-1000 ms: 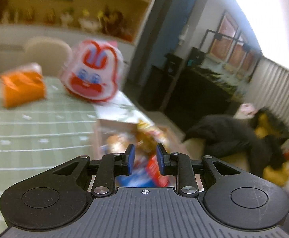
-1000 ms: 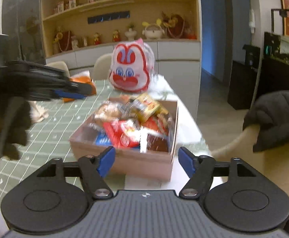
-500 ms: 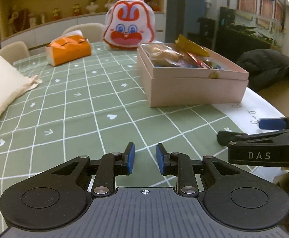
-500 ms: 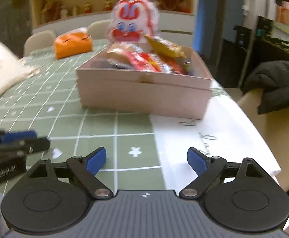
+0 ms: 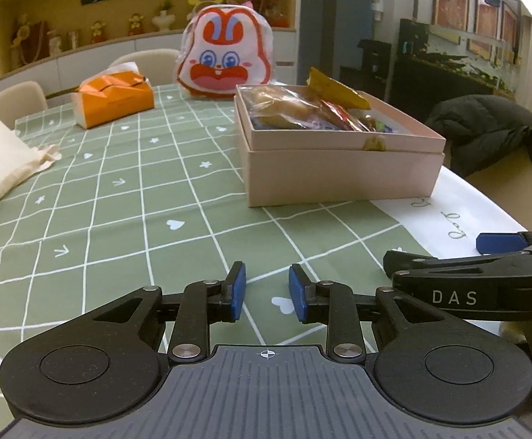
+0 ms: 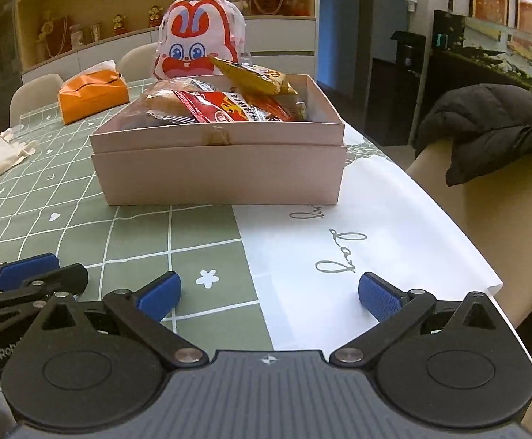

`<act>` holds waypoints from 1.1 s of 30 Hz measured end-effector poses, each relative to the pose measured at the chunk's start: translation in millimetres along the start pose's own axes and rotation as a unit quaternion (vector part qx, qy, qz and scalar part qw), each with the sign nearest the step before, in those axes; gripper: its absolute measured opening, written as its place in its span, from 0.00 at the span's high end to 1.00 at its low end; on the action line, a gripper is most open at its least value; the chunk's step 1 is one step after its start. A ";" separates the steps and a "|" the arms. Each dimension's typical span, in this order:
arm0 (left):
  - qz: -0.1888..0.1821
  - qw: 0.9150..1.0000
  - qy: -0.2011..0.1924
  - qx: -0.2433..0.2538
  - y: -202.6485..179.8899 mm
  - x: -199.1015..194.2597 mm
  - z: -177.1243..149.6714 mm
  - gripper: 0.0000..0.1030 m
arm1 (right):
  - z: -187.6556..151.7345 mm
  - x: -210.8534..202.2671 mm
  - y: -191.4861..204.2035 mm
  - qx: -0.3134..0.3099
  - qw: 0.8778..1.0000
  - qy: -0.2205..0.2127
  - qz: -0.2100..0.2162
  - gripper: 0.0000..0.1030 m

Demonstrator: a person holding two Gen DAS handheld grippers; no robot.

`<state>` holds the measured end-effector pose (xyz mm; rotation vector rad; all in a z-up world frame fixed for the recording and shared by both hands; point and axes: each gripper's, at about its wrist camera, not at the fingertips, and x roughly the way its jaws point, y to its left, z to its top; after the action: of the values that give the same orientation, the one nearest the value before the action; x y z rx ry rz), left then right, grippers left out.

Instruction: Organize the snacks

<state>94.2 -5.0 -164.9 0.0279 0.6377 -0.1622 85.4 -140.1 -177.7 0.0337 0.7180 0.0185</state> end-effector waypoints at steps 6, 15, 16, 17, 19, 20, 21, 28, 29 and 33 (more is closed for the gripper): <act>0.005 1.000 0.001 0.007 -2.8 0.5 0.1 0.70 | -0.8 -1.3 -0.7 -0.001 1.000 0.000 0.001 0.00; 0.008 1.000 0.001 0.007 -3.6 1.5 1.0 0.70 | -0.9 -1.4 -0.6 -0.001 1.000 0.000 0.000 0.00; 0.008 1.000 0.001 0.007 -3.7 1.5 0.9 0.70 | -0.9 -1.4 -0.6 -0.001 1.000 0.000 0.000 0.00; 0.008 1.000 0.001 0.008 -3.7 1.5 0.9 0.70 | -0.9 -1.4 -0.5 -0.001 1.000 0.000 0.000 0.00; 0.008 1.000 0.001 0.008 -3.7 1.5 0.9 0.70 | -1.0 -1.5 -0.6 -0.001 1.000 0.000 0.000 0.00; 0.008 1.000 0.001 0.008 -3.7 1.5 0.9 0.70 | -0.9 -1.5 -0.6 -0.001 1.000 0.000 0.000 0.00; 0.009 1.000 0.001 0.009 -3.8 1.6 1.0 0.70 | -1.0 -1.6 -0.6 -0.001 1.000 0.000 0.000 0.00; 0.010 1.000 0.001 0.007 -3.9 1.6 1.2 0.70 | -1.0 -1.6 -0.6 -0.001 1.000 0.000 0.000 0.00; 0.010 1.000 0.001 0.007 -3.9 1.6 1.2 0.70 | -1.0 -1.6 -0.6 -0.001 1.000 0.000 0.000 0.00; 0.010 1.000 0.001 0.007 -3.9 1.6 1.2 0.70 | -1.0 -1.6 -0.6 -0.001 1.000 0.000 0.000 0.00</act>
<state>95.5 -9.1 -164.9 0.0483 0.6385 -0.1467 83.5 -140.8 -177.4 0.0330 0.7176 0.0198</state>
